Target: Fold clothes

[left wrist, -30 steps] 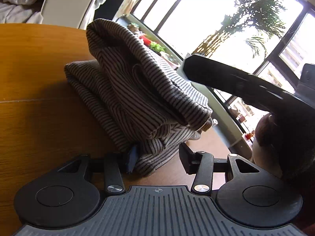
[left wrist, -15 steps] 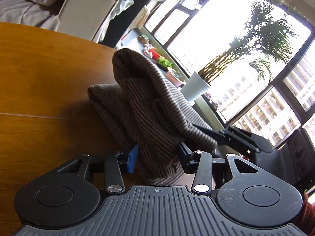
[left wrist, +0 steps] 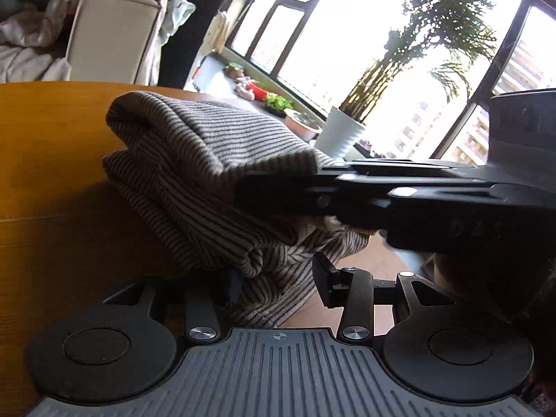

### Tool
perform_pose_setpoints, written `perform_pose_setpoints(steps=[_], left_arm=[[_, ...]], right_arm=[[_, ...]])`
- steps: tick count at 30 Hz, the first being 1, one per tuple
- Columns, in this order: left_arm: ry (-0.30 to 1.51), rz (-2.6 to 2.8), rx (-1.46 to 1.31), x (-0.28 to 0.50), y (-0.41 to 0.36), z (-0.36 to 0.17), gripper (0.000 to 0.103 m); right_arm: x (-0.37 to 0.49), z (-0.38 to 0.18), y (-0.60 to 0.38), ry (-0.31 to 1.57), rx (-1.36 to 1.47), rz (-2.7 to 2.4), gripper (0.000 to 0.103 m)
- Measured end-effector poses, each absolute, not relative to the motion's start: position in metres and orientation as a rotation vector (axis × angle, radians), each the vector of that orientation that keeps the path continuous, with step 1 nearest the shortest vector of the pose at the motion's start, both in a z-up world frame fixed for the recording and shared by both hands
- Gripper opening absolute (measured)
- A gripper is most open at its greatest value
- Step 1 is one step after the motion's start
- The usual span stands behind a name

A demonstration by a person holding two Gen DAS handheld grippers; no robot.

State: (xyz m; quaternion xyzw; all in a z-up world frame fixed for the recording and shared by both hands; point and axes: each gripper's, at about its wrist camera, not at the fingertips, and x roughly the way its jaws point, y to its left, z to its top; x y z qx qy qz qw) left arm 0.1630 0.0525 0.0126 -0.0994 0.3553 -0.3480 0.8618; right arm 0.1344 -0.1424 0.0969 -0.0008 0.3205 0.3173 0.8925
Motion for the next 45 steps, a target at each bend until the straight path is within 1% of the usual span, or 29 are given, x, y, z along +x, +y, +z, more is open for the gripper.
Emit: perform_pose_setpoints(steps=[2, 3, 4, 7, 11, 14, 17, 19, 21, 23, 24, 25, 26, 27, 28, 33, 36, 40, 41, 43, 45], left_arm=[[0.742, -0.729, -0.176, 0.157, 0.057, 0.015, 0.051], [0.746, -0.725, -0.159, 0.153, 0.06, 0.016, 0.056], [0.75, -0.718, -0.139, 0.149, 0.064, 0.016, 0.059], [0.757, -0.685, -0.099, 0.137, 0.082, 0.016, 0.064], [0.774, -0.595, -0.164, 0.135, 0.121, 0.022, 0.064], [0.727, -0.533, -0.237, 0.142, 0.136, 0.039, 0.063], [0.631, -0.568, -0.288, 0.153, 0.121, 0.066, 0.063], [0.579, -0.6, -0.313, 0.163, 0.097, 0.079, 0.065], [0.571, -0.624, -0.341, 0.177, 0.074, 0.081, 0.066], [0.642, -0.605, -0.328, 0.196, 0.053, 0.066, 0.064], [0.687, -0.595, -0.317, 0.203, 0.046, 0.055, 0.06], [0.697, -0.592, -0.299, 0.203, 0.042, 0.046, 0.059], [0.687, -0.594, -0.274, 0.201, 0.039, 0.04, 0.059], [0.67, -0.593, -0.24, 0.198, 0.037, 0.036, 0.059], [0.662, -0.59, -0.218, 0.196, 0.035, 0.035, 0.059], [0.667, -0.593, -0.209, 0.191, 0.035, 0.035, 0.059], [0.665, -0.595, -0.213, 0.191, 0.037, 0.035, 0.059], [0.657, -0.597, -0.205, 0.189, 0.037, 0.034, 0.059], [0.655, -0.602, -0.2, 0.188, 0.038, 0.033, 0.059], [0.652, -0.618, -0.186, 0.188, 0.041, 0.033, 0.059], [0.652, -0.638, -0.177, 0.188, 0.047, 0.033, 0.059]], right_arm=[[0.131, 0.095, -0.142, 0.659, -0.013, 0.66, 0.013], [0.128, 0.094, -0.141, 0.654, -0.028, 0.659, 0.013], [0.121, 0.093, -0.136, 0.643, -0.067, 0.653, 0.013], [0.102, 0.089, -0.123, 0.616, -0.178, 0.649, 0.014], [0.08, 0.081, -0.119, 0.586, -0.224, 0.652, 0.014], [0.075, 0.078, -0.118, 0.565, -0.212, 0.637, 0.014], [0.067, 0.076, -0.115, 0.535, -0.244, 0.622, 0.015], [0.061, 0.076, -0.114, 0.518, -0.267, 0.615, 0.016], [0.057, 0.08, -0.12, 0.509, -0.273, 0.616, 0.016], [0.052, 0.087, -0.134, 0.495, -0.256, 0.616, 0.016], [0.051, 0.092, -0.144, 0.492, -0.232, 0.616, 0.024], [0.052, 0.097, -0.157, 0.495, -0.193, 0.616, 0.031], [0.053, 0.102, -0.17, 0.495, -0.145, 0.605, 0.058], [0.056, 0.107, -0.184, 0.487, -0.095, 0.578, 0.091], [0.06, 0.111, -0.197, 0.475, -0.046, 0.538, 0.102], [0.09, 0.116, -0.244, 0.482, 0.207, 0.368, 0.103], [0.122, 0.102, -0.252, 0.556, 0.315, 0.369, 0.103], [0.155, 0.068, -0.234, 0.695, 0.213, 0.291, 0.103], [0.154, 0.061, -0.231, 0.71, 0.237, 0.287, 0.103], [0.142, 0.051, -0.22, 0.728, 0.302, 0.293, 0.103], [0.121, 0.05, -0.2, 0.682, 0.244, 0.274, 0.103]])
